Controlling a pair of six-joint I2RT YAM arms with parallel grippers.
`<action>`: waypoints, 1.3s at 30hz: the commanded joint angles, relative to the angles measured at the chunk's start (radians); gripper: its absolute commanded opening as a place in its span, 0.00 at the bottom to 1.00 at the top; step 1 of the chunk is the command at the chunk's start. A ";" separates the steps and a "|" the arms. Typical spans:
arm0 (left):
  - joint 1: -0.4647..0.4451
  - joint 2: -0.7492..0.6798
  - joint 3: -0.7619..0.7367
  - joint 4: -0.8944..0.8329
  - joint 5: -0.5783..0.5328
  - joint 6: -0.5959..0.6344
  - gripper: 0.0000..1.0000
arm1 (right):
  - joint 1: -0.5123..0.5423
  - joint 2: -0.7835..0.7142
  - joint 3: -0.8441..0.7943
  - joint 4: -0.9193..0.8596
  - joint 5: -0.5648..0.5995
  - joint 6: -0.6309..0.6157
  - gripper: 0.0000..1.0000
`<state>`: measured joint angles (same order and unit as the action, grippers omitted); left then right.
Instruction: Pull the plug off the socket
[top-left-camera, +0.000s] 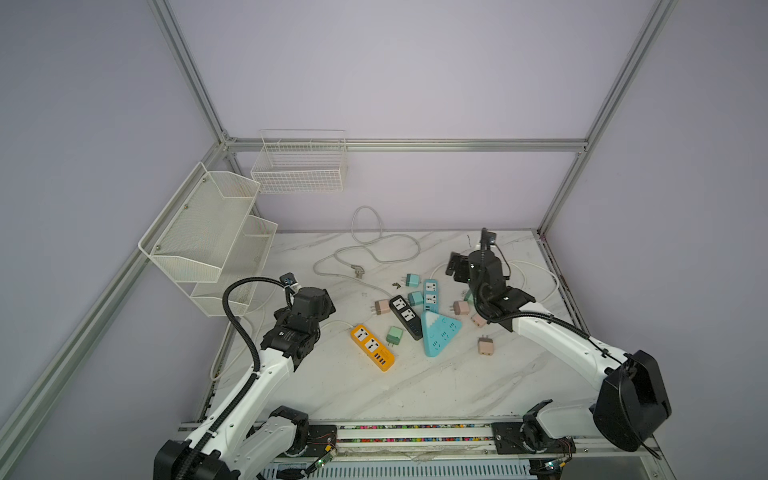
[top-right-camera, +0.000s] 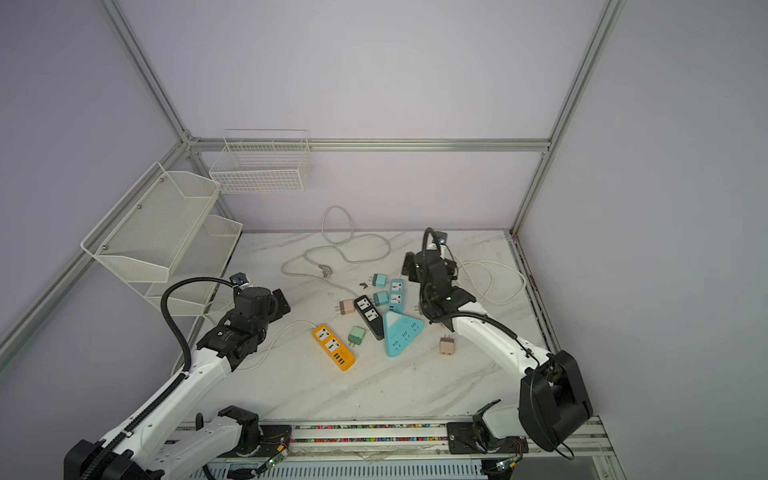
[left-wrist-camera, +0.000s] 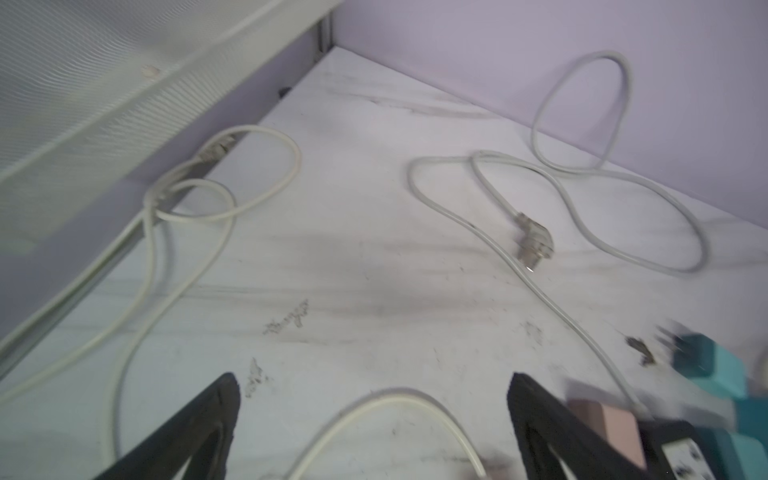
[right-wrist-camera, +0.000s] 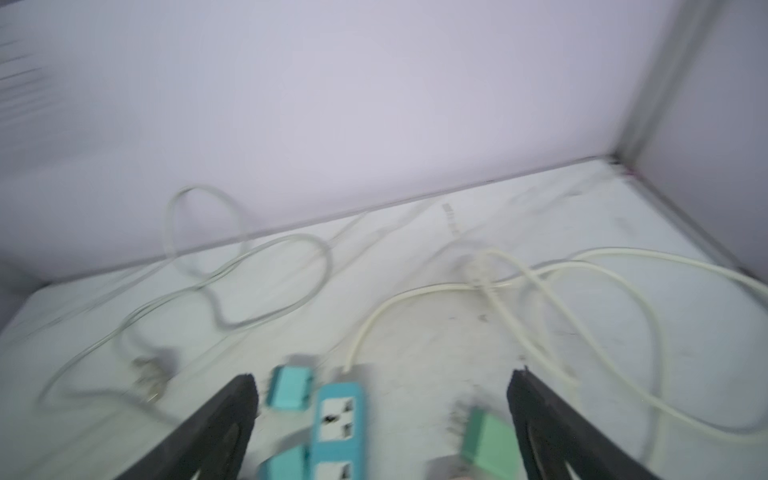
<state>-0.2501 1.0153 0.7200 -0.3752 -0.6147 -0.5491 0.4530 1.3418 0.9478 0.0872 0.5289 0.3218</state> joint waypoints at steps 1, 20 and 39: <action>0.088 0.069 -0.006 0.215 -0.160 0.166 1.00 | -0.139 -0.036 -0.140 0.172 0.167 -0.036 0.97; 0.199 0.510 -0.376 1.365 0.186 0.506 1.00 | -0.347 0.410 -0.411 1.114 -0.267 -0.350 0.97; 0.218 0.559 -0.352 1.351 0.233 0.504 1.00 | -0.347 0.439 -0.481 1.256 -0.354 -0.383 0.98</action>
<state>-0.0349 1.5959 0.3470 0.9199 -0.3882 -0.0498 0.1108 1.7863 0.4728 1.2816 0.1917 -0.0364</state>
